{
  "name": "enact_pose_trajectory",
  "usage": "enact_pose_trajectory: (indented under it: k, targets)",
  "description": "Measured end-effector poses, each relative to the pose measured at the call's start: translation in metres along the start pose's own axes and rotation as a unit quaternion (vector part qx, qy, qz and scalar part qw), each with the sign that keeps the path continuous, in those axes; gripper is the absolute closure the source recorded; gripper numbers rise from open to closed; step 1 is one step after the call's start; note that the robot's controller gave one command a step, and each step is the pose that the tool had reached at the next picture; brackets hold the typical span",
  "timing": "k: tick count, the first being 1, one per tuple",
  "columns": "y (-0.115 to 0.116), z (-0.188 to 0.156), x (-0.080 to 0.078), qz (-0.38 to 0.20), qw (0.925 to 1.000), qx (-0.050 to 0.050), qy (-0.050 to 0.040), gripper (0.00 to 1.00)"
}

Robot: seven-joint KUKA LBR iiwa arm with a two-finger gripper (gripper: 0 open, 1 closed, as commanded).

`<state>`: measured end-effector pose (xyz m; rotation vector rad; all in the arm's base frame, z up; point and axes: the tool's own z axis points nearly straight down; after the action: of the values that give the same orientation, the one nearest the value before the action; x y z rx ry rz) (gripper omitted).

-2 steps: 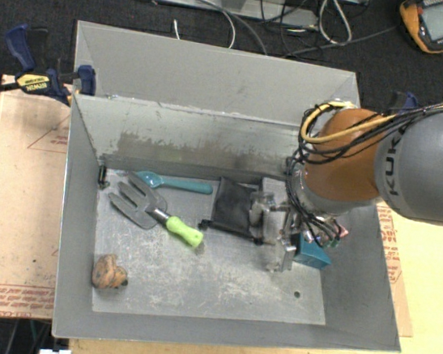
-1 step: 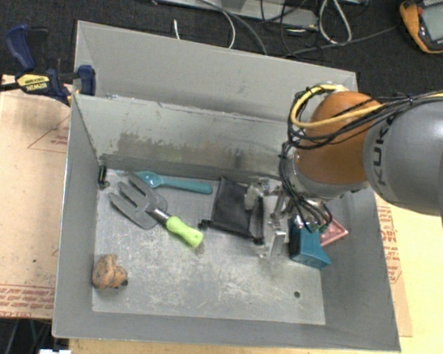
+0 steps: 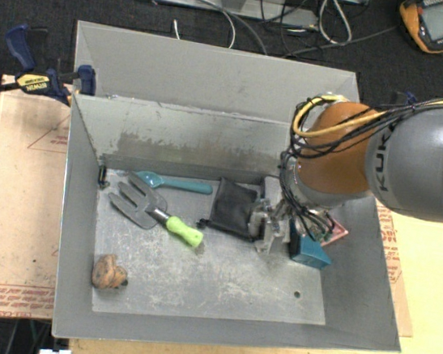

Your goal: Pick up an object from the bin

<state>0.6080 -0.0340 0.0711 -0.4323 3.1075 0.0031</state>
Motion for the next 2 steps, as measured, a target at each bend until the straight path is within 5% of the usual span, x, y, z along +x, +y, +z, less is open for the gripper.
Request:
enact_pose_trajectory:
  k: [1,2]
  targets:
    - [0.000,0.000,0.000,0.000,1.0000,0.000,0.0001,1.00]
    - [0.004,-0.053,-0.013,-0.010,1.0000,-0.001,0.0016,1.00]
